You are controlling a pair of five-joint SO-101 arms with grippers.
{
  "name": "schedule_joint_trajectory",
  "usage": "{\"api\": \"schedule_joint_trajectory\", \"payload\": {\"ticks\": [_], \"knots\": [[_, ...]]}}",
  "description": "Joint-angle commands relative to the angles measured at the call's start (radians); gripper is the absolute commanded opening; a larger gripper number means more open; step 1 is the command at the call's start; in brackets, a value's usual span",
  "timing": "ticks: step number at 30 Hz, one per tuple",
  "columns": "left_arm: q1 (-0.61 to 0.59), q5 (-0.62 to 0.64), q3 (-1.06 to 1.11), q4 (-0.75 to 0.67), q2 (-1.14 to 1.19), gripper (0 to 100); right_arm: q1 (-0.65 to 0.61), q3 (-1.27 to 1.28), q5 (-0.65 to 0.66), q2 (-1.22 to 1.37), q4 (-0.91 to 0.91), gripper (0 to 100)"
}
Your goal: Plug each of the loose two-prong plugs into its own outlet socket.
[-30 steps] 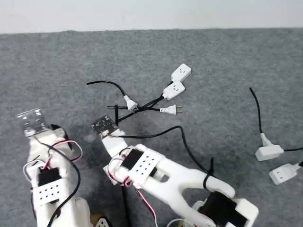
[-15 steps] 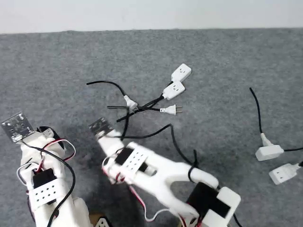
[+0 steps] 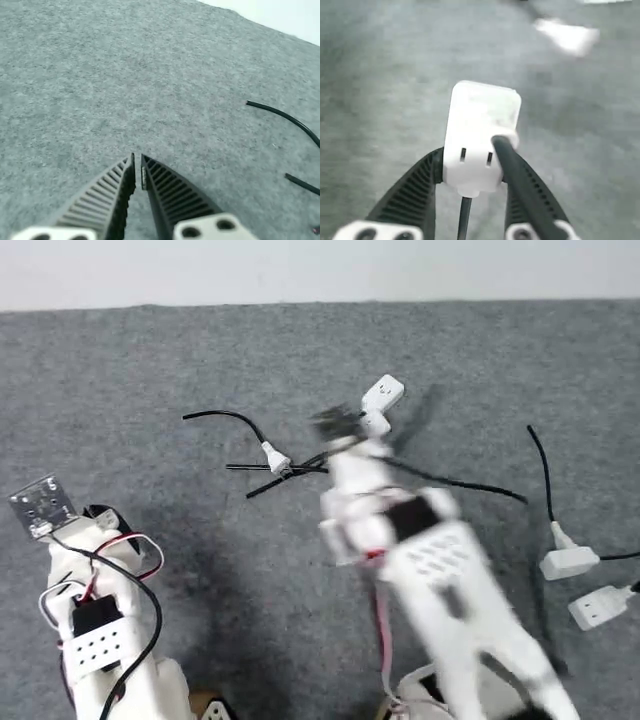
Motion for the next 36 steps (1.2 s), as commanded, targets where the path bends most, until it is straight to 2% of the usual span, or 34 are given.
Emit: {"api": "schedule_joint_trajectory", "payload": {"ticks": [1, 5, 8, 11, 14, 21, 25, 27, 29, 31, 36], "knots": [[0.026, -0.034, -0.039, -0.005, -0.008, 2, 0.285, -0.052, 0.087, -0.223, 0.131, 0.7], [0.081, -0.1, -0.044, 0.071, -0.008, 2, 0.638, -0.026, 0.232, -0.286, 0.154, 0.7], [0.127, -0.178, -0.044, 0.118, -0.009, 2, 0.854, 0.04, 0.341, -0.24, 0.054, 0.8], [0.152, -0.204, -0.044, 0.13, -0.009, 2, 1.021, 0.11, 0.39, -0.16, -0.114, 0.8], [0.158, -0.206, -0.039, 0.13, -0.009, 2, 1.132, 0.146, 0.42, -0.05, -0.26, 0.8], [0.19, -0.21, -0.022, 0.133, -0.008, 2, 1.248, 0.146, 0.397, 0.26, -0.587, 2.6], [0.215, -0.21, -0.022, 0.157, -0.012, 9, 1.248, 0.126, 0.394, 0.364, -0.619, 21.2], [0.215, -0.206, -0.038, 0.199, -0.015, 16, 1.248, 0.092, 0.394, 0.372, -0.578, 29.9], [0.212, -0.203, -0.07, 0.249, -0.008, 21, 1.253, 0.043, 0.391, 0.361, -0.476, 32.0], [0.216, -0.199, -0.094, 0.287, -0.008, 21, 1.248, -0.006, 0.374, 0.343, -0.349, 29.2], [0.245, -0.13, -0.163, 0.322, 0.02, 21, 1.244, -0.087, 0.207, 0.272, -0.114, 19.5]]}}
